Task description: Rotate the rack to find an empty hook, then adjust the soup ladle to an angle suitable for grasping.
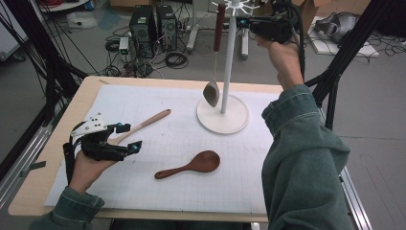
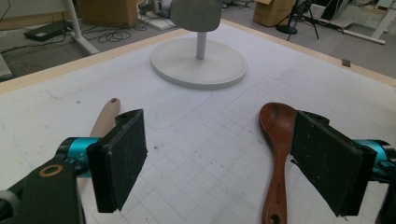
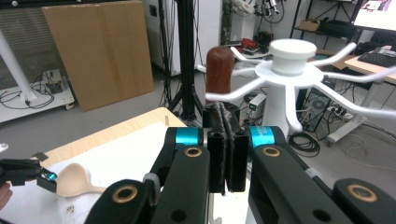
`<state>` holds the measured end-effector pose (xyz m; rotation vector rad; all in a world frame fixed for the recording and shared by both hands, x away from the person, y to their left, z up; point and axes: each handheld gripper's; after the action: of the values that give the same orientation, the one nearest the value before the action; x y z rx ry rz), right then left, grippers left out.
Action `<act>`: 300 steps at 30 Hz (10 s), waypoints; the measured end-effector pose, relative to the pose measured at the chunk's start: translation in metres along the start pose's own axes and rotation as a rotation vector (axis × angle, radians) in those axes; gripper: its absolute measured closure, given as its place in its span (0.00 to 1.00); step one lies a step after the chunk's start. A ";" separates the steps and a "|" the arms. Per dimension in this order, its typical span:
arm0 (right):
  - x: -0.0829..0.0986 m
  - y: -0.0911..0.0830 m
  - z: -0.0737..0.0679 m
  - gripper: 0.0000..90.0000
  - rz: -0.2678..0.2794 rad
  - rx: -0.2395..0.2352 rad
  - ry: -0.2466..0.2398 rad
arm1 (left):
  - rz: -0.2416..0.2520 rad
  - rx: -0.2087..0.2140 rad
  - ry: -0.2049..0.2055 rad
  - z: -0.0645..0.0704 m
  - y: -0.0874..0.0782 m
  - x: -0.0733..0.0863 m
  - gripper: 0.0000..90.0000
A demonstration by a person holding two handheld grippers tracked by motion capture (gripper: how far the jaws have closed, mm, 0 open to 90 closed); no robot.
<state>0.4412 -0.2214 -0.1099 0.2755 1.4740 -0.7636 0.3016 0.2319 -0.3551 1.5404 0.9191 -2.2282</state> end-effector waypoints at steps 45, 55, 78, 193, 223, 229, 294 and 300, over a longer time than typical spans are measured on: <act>-0.002 -0.005 0.013 1.00 0.015 0.005 0.004 | 0.008 -0.003 0.001 -0.002 -0.004 -0.001 0.22; -0.005 0.001 0.006 1.00 0.020 -0.018 -0.008 | 0.005 -0.004 0.001 -0.002 -0.004 -0.001 0.22; 0.043 -0.006 -0.035 0.51 0.058 -0.134 0.000 | -0.006 -0.001 0.005 -0.001 -0.003 -0.001 0.22; 0.264 -0.053 -0.110 0.23 -0.088 -0.084 0.136 | -0.330 -0.096 0.032 -0.104 0.067 -0.013 0.62; 0.269 -0.055 -0.112 0.23 -0.094 -0.098 0.125 | -0.440 -0.176 0.032 -0.116 0.090 0.001 0.70; 0.269 -0.055 -0.112 0.23 -0.088 -0.096 0.121 | -0.478 -0.179 0.031 -0.116 0.094 0.004 0.70; 0.271 -0.048 -0.116 0.23 -0.118 -0.101 0.103 | -0.541 -0.150 0.075 -0.102 0.093 -0.005 0.85; 0.271 -0.046 -0.117 0.23 -0.128 -0.103 0.102 | -0.527 -0.131 0.081 -0.099 0.090 -0.008 0.85</act>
<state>0.2985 -0.2639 -0.3692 0.1445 1.6337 -0.7824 0.4269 0.2263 -0.4013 1.4624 1.6177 -2.3823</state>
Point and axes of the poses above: each handheld gripper's, and its own axes: y roughly forward along the jaws, x roughly out of its underside, z roughly to its right, and after that the axes turned 8 degrees about -y, right-handed
